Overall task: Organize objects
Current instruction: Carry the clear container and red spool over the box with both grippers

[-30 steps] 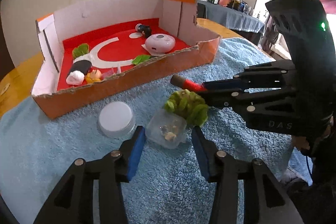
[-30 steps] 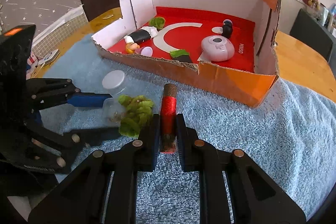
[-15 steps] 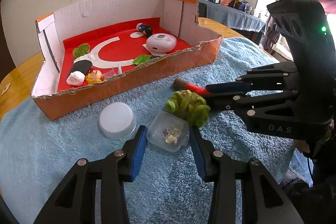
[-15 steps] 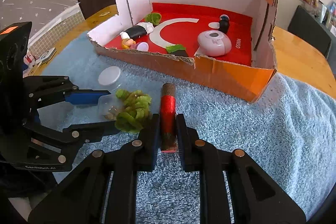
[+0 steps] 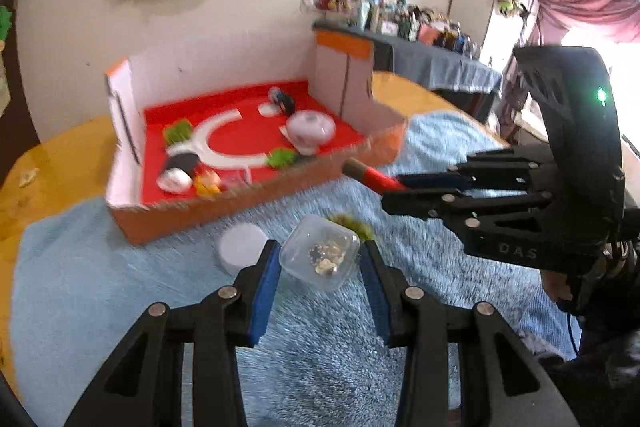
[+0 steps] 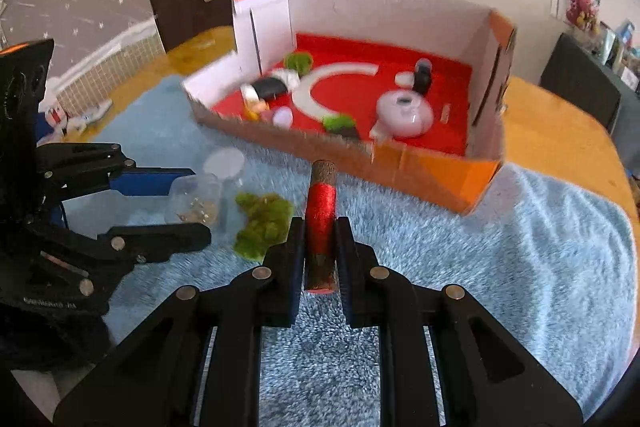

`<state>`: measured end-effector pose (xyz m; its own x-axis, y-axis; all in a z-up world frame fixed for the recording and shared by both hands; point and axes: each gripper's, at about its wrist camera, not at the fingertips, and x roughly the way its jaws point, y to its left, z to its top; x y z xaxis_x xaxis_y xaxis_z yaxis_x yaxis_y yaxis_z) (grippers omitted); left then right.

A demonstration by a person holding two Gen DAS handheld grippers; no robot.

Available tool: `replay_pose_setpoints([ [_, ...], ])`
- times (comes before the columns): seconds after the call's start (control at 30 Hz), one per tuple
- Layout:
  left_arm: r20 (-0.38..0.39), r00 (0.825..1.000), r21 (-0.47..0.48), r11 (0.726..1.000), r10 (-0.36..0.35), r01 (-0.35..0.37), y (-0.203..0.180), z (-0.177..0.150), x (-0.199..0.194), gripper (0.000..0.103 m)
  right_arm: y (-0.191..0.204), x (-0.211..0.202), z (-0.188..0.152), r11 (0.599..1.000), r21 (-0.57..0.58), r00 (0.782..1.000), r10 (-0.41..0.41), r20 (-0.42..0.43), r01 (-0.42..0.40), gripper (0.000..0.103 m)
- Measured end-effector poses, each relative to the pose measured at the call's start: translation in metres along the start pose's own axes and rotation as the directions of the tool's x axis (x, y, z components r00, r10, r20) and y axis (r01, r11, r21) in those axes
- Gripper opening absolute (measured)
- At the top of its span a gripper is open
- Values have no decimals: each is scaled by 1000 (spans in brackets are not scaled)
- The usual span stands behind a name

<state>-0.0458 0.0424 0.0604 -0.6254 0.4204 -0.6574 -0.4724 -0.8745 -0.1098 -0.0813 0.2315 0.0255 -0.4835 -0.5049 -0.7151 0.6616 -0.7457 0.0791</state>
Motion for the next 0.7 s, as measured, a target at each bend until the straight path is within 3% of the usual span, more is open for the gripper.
replay_pose_setpoints([
  [0.17,37,999,-18,1000,18,-17,7,8,-15,43,4,-16,12,1000,-4,999,-1,46,1,14],
  [0.7,45,999,-21,999,25,-25,11,11,-20,43,7,-17,21,1000,-4,999,8,47,-8,14],
])
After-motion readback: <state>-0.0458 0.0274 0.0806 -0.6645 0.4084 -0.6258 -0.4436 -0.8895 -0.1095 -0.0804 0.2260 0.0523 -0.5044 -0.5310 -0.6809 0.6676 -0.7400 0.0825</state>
